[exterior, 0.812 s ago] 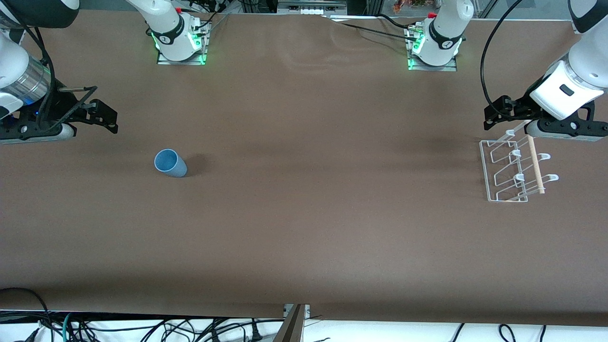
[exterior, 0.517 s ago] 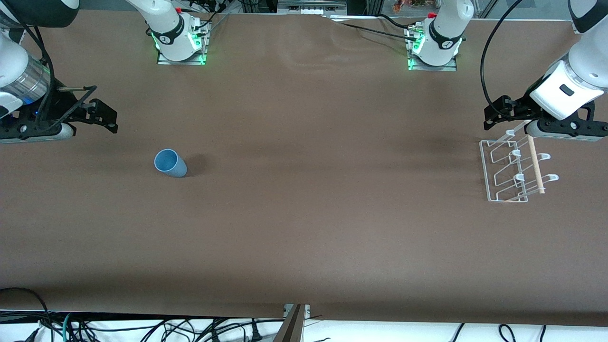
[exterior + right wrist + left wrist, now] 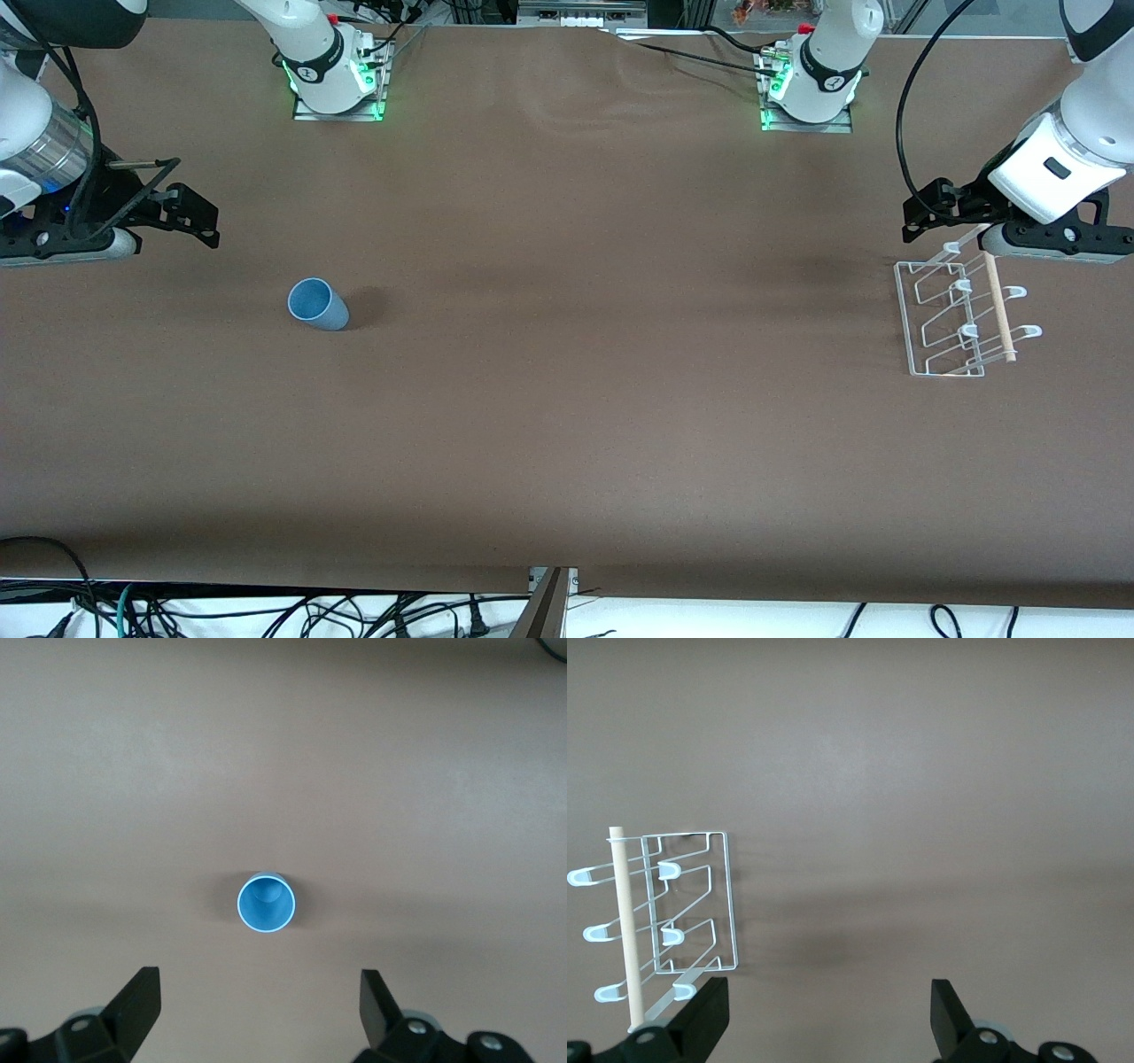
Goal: Transfer cup to left arm and place on rack
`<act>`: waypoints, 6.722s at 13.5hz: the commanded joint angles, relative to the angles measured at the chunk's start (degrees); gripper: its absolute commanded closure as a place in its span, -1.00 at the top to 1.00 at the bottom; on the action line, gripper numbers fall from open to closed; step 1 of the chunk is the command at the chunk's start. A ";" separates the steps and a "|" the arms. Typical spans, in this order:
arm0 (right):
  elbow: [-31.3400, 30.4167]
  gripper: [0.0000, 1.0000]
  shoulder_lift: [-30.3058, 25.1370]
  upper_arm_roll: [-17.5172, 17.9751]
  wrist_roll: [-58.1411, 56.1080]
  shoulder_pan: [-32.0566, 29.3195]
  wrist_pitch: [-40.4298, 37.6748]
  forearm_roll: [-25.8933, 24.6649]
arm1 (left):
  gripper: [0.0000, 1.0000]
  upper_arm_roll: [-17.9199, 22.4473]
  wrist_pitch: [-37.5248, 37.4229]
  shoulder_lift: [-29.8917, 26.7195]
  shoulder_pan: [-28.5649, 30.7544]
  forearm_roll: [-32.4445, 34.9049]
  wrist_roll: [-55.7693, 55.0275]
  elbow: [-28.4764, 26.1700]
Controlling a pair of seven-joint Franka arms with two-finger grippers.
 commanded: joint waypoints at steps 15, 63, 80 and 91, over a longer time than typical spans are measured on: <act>-4.90 0.98 4.49 -0.39 -1.53 -0.02 0.05 -0.41 | 1.00 -0.27 -1.41 0.53 0.31 0.77 -0.10 1.70; 23.48 -1.00 39.04 1.72 50.32 28.54 21.51 50.48 | 1.00 -1.49 4.82 18.02 -0.92 -30.42 43.44 1.70; 26.47 -1.00 38.86 1.63 52.78 28.45 21.34 50.48 | -0.30 -20.48 37.53 21.27 -1.98 -38.07 70.11 -8.85; 26.55 0.98 34.38 -0.83 52.61 24.07 16.96 45.93 | -1.00 -20.31 34.37 20.30 0.75 -37.72 71.36 -8.41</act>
